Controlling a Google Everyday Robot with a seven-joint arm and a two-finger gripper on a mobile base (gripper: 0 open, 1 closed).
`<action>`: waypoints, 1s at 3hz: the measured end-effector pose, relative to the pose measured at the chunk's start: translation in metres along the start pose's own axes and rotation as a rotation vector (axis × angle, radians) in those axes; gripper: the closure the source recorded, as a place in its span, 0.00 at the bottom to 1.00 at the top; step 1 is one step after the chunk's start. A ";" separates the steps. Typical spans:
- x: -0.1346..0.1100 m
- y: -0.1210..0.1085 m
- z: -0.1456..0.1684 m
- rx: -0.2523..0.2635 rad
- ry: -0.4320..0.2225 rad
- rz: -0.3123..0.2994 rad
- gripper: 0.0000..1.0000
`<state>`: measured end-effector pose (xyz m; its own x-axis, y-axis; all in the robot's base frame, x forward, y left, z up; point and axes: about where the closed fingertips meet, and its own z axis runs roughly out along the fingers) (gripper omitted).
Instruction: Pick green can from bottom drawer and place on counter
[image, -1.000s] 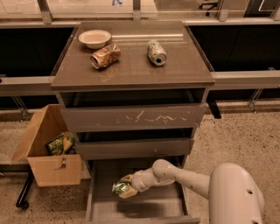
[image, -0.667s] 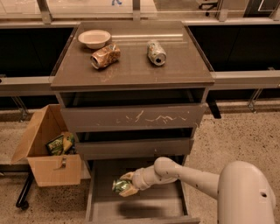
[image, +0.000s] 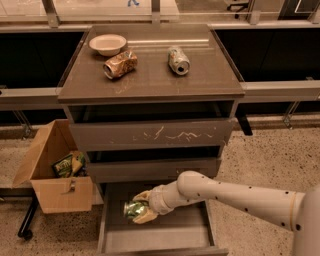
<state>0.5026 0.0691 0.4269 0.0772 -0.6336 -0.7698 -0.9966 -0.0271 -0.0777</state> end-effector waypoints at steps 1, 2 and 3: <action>-0.069 0.016 -0.068 -0.016 -0.008 -0.091 1.00; -0.084 0.023 -0.088 -0.050 0.006 -0.124 1.00; -0.086 0.021 -0.090 -0.034 -0.005 -0.117 1.00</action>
Offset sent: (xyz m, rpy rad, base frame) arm -0.0227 -0.0090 0.0947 0.0044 -0.0599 0.0703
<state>0.4723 0.0531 0.5481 0.1928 -0.6207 -0.7600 -0.9812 -0.1265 -0.1455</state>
